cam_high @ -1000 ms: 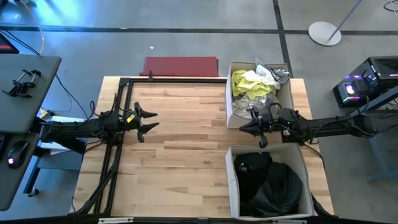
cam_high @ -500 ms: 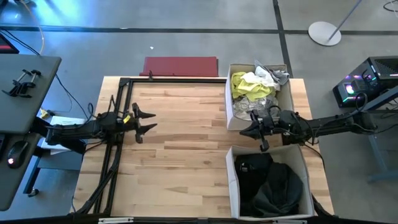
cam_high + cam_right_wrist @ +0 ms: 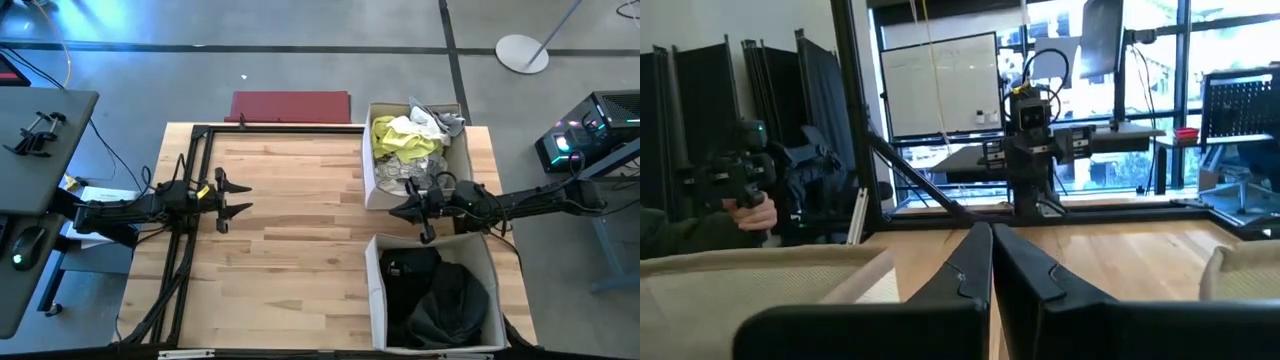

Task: Sort clothes
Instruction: Return to Home Position

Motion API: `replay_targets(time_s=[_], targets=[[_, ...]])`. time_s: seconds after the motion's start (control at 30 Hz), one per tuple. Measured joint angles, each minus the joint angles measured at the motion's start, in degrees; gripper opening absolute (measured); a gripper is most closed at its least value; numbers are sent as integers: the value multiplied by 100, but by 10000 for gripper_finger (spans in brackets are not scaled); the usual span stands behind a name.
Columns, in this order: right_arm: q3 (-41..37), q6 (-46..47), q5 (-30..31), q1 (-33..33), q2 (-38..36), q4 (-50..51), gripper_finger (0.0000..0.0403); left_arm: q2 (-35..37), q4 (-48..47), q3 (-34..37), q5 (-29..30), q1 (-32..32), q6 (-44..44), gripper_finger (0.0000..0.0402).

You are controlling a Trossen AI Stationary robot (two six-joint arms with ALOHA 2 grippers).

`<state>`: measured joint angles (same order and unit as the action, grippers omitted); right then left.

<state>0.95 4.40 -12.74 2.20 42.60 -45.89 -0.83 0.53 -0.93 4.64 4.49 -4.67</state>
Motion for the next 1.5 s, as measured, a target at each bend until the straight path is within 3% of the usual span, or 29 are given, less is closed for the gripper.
replay_targets(time_s=[0.27,0.53,0.83,1.13,1.37,1.5], targets=[[-31,-2,-161,50,-330,94,0,-50,-2,0,-4,0,52,195],[7,1271,538,79,-421,88,0,-49,-1,0,7,0,145,195],[48,781,634,13,-533,187,0,-50,3,0,18,0,145,195],[24,1190,604,-146,-2474,1157,0,-50,3,0,28,0,146,195],[-44,1210,597,-146,-3559,1370,0,-51,3,0,26,0,146,195],[-45,1169,439,-144,-4247,2115,0,-50,3,0,26,0,146,195]])
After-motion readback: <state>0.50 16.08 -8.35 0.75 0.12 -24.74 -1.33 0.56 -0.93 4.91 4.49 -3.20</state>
